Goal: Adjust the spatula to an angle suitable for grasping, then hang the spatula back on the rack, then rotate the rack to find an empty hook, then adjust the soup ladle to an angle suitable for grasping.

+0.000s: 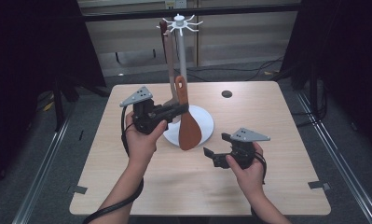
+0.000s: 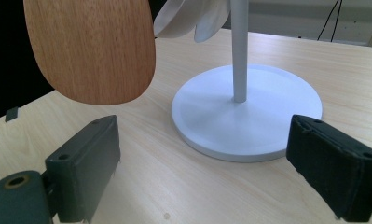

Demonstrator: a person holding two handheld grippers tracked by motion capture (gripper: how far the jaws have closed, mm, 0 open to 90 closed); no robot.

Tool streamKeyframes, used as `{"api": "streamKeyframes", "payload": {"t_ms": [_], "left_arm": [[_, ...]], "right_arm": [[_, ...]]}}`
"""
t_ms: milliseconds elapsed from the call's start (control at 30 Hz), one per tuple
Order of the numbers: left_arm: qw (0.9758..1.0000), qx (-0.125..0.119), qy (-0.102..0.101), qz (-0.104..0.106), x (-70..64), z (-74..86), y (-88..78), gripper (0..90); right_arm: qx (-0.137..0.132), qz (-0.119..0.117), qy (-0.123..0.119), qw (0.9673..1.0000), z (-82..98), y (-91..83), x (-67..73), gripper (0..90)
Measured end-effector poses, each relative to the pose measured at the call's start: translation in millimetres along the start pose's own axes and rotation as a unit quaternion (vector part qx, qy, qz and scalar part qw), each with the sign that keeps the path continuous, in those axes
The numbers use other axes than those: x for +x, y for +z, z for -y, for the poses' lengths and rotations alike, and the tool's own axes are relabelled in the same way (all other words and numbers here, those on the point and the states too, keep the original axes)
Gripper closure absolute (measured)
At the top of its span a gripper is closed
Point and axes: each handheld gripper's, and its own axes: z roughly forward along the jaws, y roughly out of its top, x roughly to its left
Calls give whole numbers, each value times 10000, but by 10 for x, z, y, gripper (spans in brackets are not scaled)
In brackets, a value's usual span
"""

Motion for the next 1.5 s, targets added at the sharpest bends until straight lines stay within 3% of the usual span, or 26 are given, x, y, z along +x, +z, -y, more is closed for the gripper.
{"api": "streamKeyframes", "payload": {"t_ms": [333,900,1233,1500], "left_arm": [[9999,-85,39,81,49,-152,44,827],[9988,-446,171,145,38,-475,175,827],[9979,-620,17,174,76,-581,230,828],[9978,-638,49,193,113,-690,249,828]], "right_arm": [[-21,-7,-14,10000,6,6,-12,98],[-65,8,14,10000,-11,-24,-30,98],[-115,29,57,9999,-29,-59,-40,98],[-127,24,103,9999,-37,-63,-50,98]]}}
